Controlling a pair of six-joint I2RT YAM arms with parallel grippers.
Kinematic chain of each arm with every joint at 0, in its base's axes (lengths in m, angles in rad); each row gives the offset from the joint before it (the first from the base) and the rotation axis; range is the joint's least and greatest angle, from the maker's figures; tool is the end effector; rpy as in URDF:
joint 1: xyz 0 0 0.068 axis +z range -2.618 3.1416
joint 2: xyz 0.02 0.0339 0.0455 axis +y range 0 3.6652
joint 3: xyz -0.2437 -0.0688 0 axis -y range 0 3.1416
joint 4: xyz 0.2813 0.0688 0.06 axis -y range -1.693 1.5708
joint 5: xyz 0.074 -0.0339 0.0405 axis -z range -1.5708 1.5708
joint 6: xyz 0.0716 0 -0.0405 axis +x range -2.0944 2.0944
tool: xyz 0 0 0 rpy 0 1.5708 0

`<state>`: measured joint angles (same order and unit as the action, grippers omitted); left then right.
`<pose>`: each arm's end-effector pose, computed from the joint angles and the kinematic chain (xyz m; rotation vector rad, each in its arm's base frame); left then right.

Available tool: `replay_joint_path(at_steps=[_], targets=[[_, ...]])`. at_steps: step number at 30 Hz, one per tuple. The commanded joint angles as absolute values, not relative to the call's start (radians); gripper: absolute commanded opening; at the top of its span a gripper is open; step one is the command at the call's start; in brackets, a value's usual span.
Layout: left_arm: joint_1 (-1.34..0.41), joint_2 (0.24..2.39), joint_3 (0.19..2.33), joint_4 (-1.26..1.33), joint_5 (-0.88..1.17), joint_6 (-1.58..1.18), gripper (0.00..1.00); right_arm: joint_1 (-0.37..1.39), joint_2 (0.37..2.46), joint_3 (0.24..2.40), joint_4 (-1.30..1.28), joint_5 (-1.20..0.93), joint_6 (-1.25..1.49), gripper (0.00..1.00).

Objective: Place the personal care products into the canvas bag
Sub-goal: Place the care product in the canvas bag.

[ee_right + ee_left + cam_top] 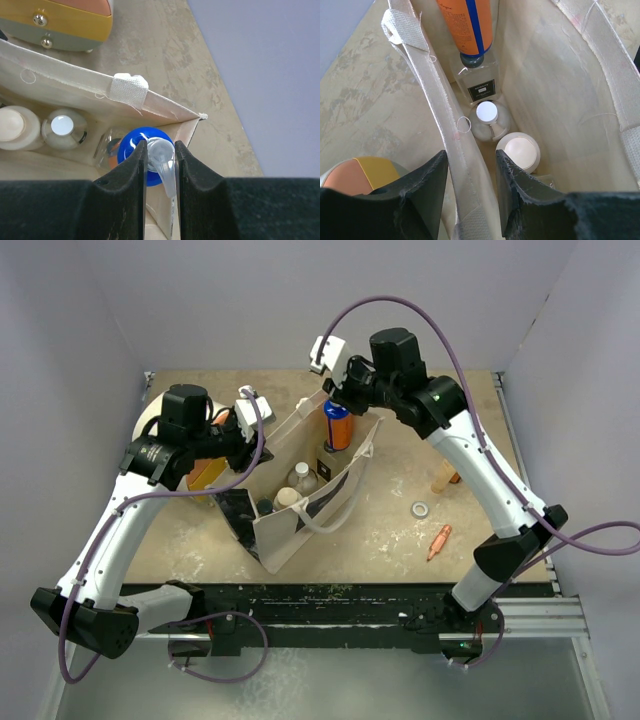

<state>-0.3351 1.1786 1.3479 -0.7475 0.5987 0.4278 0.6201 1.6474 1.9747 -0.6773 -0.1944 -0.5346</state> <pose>0.2753 -0.1386 0.3725 1.0876 1.7857 -0.5840 0.3348 0.2560 0.4543 -1.1559 1.5349 0.2441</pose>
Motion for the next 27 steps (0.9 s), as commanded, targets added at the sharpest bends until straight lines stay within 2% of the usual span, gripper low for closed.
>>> replay_joint_path(at_steps=[1,13,27], targets=[[-0.330,1.169,1.353,-0.709,0.630,0.415,0.45,0.613,1.605,1.999,-0.675,-0.115,-0.598,0.00],[-0.330,1.176,1.367,-0.718,0.627,0.422,0.45,0.614,1.588,2.087,-0.670,0.010,-0.610,0.00],[-0.330,1.206,1.428,-0.733,0.632,0.440,0.46,0.635,1.591,2.105,-0.660,0.051,-0.626,0.00]])
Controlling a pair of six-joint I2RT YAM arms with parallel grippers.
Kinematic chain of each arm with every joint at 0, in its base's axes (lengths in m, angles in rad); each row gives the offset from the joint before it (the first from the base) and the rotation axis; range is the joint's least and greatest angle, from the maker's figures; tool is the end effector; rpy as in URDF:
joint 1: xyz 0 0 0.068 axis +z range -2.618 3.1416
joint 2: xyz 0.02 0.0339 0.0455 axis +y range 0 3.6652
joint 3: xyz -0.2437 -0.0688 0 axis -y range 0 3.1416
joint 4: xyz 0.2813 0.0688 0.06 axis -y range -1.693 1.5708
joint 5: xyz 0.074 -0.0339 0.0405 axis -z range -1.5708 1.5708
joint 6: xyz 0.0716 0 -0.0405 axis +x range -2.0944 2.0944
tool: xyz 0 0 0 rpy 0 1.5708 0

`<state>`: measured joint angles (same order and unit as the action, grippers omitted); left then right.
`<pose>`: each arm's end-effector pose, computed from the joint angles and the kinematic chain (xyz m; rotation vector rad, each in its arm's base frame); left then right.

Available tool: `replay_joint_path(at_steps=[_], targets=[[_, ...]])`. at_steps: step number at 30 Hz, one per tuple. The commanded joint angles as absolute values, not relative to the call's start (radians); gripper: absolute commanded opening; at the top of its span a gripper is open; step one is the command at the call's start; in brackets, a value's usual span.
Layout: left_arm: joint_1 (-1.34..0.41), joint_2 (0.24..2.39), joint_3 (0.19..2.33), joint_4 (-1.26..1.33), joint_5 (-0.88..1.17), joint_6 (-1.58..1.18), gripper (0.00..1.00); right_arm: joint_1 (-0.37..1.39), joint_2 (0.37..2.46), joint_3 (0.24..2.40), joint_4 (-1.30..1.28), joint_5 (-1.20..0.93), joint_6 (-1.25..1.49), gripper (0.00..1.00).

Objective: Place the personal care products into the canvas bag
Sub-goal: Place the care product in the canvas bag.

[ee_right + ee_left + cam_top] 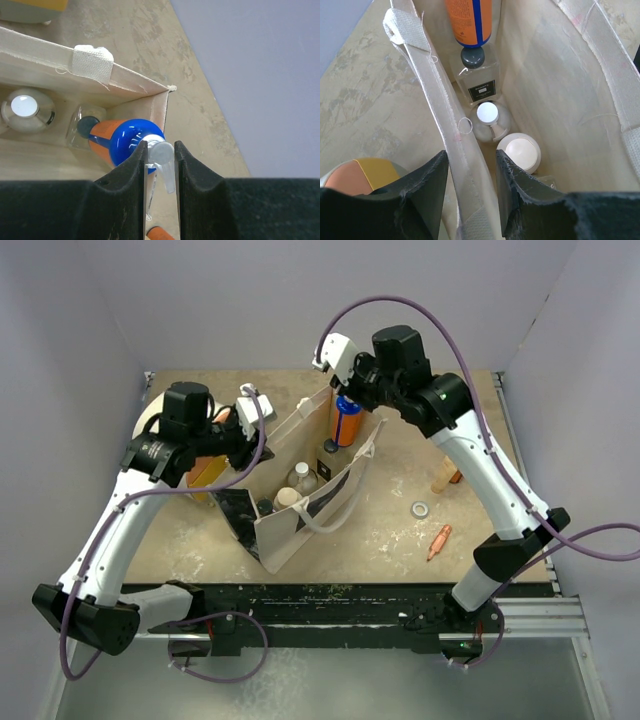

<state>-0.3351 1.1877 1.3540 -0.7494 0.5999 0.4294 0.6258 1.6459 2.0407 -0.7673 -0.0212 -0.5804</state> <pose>0.2771 -0.1393 0.3720 1.0900 1.7889 -0.5859 0.3318 0.2417 0.4671 -1.1139 1.5926 0.0507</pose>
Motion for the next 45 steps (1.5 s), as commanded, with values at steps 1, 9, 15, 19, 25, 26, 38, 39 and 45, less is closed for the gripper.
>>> replay_joint_path(at_steps=[1,9,15,19,25,26,38,39,45], targets=[[-0.331,1.215,1.449,-0.737,0.635,0.441,0.46,0.637,1.592,2.106,-0.659,0.051,-0.626,0.00],[-0.422,1.302,1.621,-0.713,0.676,0.397,0.46,0.639,1.594,2.087,-0.684,0.021,-0.540,0.00],[-0.493,1.371,1.574,-0.540,0.731,0.268,0.48,0.638,1.589,2.049,-0.700,-0.008,-0.468,0.00],[-0.560,1.436,1.569,-0.481,0.739,0.261,0.53,0.631,1.578,2.041,-0.698,-0.016,-0.419,0.00],[-0.623,1.472,1.524,-0.494,0.664,0.368,0.57,0.594,1.563,2.072,-0.728,-0.067,-0.387,0.00],[-0.623,1.470,1.508,-0.490,0.627,0.378,0.57,0.592,1.563,2.078,-0.746,-0.084,-0.388,0.00],[-0.624,1.440,1.519,-0.640,0.647,0.544,0.66,0.470,1.428,1.944,-0.878,-0.528,-0.446,0.27],[-0.624,1.437,1.539,-0.696,0.677,0.590,0.67,0.470,1.404,1.905,-0.875,-0.571,-0.466,0.32],[-0.624,1.412,1.593,-1.090,0.882,0.887,0.74,0.472,1.332,1.649,-0.792,-0.698,-0.532,0.51]])
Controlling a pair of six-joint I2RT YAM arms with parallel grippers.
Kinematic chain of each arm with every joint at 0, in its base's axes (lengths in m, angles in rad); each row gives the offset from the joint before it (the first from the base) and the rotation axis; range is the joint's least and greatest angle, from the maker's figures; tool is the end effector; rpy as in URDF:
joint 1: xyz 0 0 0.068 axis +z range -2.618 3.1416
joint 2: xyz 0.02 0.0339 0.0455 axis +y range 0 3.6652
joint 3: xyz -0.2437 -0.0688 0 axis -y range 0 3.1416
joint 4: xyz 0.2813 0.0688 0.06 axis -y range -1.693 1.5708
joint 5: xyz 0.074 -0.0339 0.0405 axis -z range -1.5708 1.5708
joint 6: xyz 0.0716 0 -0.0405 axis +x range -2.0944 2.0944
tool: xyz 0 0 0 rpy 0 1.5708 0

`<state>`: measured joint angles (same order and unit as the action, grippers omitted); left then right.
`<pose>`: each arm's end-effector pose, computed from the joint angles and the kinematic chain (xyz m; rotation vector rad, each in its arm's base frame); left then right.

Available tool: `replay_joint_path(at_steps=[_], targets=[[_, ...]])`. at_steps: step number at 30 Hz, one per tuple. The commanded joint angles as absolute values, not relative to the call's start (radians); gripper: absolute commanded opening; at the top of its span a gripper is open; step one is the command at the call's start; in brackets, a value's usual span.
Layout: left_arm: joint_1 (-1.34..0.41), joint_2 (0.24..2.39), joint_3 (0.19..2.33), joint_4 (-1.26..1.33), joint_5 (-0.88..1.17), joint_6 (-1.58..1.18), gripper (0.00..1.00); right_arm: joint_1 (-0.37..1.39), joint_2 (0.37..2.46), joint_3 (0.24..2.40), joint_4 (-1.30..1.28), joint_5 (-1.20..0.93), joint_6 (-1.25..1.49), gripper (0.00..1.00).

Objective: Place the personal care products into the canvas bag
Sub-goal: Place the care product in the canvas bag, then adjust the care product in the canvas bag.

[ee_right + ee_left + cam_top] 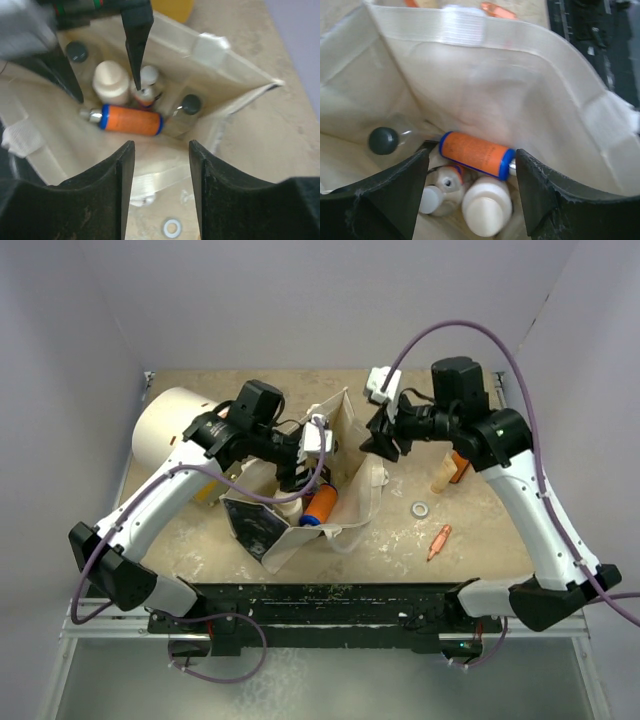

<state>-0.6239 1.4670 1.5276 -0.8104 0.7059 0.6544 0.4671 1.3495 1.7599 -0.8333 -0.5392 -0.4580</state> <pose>0.2699 -0.2515 0.3452 1.5939 1.5538 -0.7949 0.2728 0.1787 0.4629 -1.1751 1.5804 0.5414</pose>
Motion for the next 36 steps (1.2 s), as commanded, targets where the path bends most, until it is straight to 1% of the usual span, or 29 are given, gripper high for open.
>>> replay_joint_path(at_steps=[1,4,8,12,15,24,28,36], targets=[[-0.627,1.410,1.600,-1.138,0.898,0.909,0.74,0.477,1.328,1.622,-0.786,-0.719,-0.557,0.54],[-0.641,1.402,1.619,-1.240,0.905,0.952,0.74,0.487,1.329,1.553,-0.758,-0.775,-0.585,0.57],[-0.675,1.395,1.623,-1.359,0.925,0.996,0.74,0.511,1.368,1.489,-0.750,-0.792,-0.610,0.60],[-0.687,1.379,1.615,-1.393,1.001,0.988,0.74,0.536,1.389,1.409,-0.708,-0.743,-0.620,0.60],[-0.708,1.372,1.594,-1.393,1.021,0.975,0.74,0.539,1.391,1.349,-0.682,-0.723,-0.620,0.60],[-0.737,1.348,1.394,-1.252,1.024,0.920,0.69,0.558,1.382,1.253,-0.621,-0.586,-0.643,0.60],[-0.742,1.347,1.325,-1.184,1.021,0.895,0.69,0.566,1.364,1.223,-0.605,-0.547,-0.649,0.64],[-0.752,1.338,1.228,-1.049,0.989,0.841,0.69,0.578,1.294,1.086,-0.482,-0.477,-0.645,0.76]])
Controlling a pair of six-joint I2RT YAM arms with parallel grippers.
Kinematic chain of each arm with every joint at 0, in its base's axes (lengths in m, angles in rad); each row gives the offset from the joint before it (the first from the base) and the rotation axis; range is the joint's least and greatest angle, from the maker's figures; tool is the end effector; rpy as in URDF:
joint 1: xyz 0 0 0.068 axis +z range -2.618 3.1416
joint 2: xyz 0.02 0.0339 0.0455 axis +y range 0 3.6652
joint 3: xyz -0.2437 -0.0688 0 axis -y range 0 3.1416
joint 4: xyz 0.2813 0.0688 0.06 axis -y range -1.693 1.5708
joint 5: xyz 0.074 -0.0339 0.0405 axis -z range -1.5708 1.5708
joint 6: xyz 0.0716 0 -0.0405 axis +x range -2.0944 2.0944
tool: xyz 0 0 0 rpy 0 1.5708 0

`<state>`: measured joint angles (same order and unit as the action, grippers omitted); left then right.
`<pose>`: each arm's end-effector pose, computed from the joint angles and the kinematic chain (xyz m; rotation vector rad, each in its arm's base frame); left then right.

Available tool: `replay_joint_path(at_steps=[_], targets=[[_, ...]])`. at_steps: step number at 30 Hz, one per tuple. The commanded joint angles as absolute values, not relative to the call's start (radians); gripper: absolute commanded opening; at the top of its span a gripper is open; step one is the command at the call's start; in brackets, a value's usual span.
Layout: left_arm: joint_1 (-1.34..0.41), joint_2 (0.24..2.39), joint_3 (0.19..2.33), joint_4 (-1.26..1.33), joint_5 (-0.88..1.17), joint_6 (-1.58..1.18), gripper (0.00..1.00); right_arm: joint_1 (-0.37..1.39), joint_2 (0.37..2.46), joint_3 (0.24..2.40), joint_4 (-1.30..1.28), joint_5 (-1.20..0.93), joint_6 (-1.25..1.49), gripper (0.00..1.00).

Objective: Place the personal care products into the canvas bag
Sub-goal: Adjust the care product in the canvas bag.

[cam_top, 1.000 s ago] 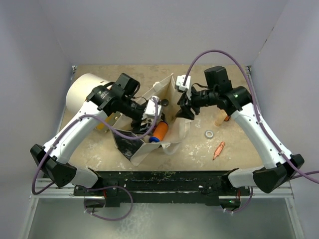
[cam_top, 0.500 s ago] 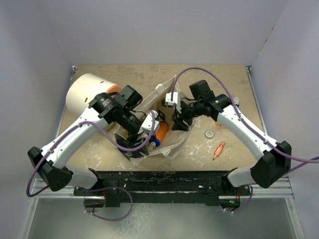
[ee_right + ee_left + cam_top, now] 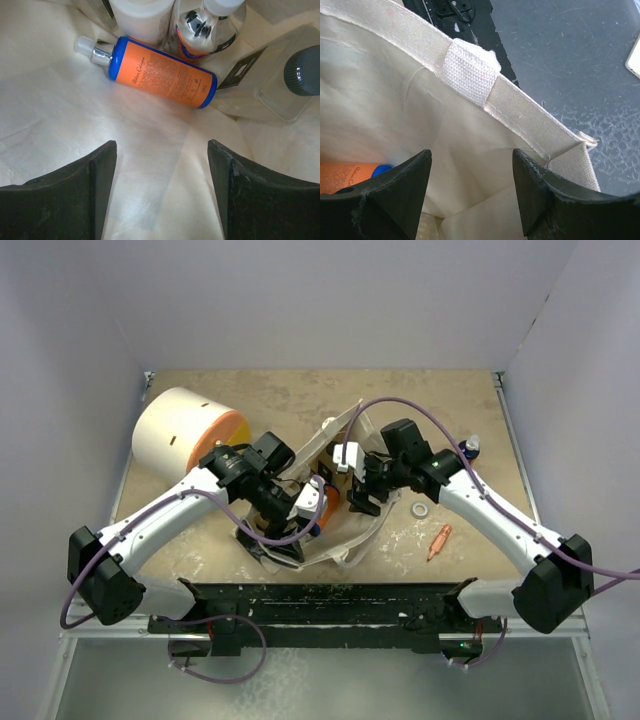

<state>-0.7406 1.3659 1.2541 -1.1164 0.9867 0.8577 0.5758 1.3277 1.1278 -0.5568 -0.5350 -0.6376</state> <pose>0.1773 -0.2430 0.2735 1.9198 1.5490 -1.2935 0.2716 0.2199 0.2599 -1.5025 1.6983 0.5869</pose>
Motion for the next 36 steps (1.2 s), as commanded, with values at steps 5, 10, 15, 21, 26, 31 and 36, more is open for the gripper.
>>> replay_joint_path(at_steps=[5,10,15,21,26,31,36], targets=[[-0.751,1.347,1.233,-1.036,0.932,0.840,0.69,0.593,1.310,1.048,-0.403,-0.444,-0.630,0.81],[-0.752,1.343,1.270,-1.044,0.879,0.829,0.67,0.628,1.351,1.073,-0.363,-0.429,-0.591,0.96],[-0.741,1.316,1.319,-1.060,0.829,0.820,0.67,0.668,1.397,1.090,-0.356,-0.401,-0.561,1.00],[-0.690,1.272,1.336,-1.054,0.764,0.821,0.66,0.692,1.432,1.115,-0.415,-0.392,-0.518,1.00],[-0.662,1.245,1.336,-1.051,0.750,0.821,0.67,0.728,1.493,1.103,-0.389,-0.302,-0.465,0.99],[-0.637,1.218,1.335,-1.069,0.723,0.833,0.69,0.731,1.583,1.113,-0.358,-0.241,-0.429,0.97],[-0.617,1.193,1.324,-1.071,0.697,0.840,0.70,0.731,1.637,1.142,-0.344,-0.235,-0.411,0.89]])
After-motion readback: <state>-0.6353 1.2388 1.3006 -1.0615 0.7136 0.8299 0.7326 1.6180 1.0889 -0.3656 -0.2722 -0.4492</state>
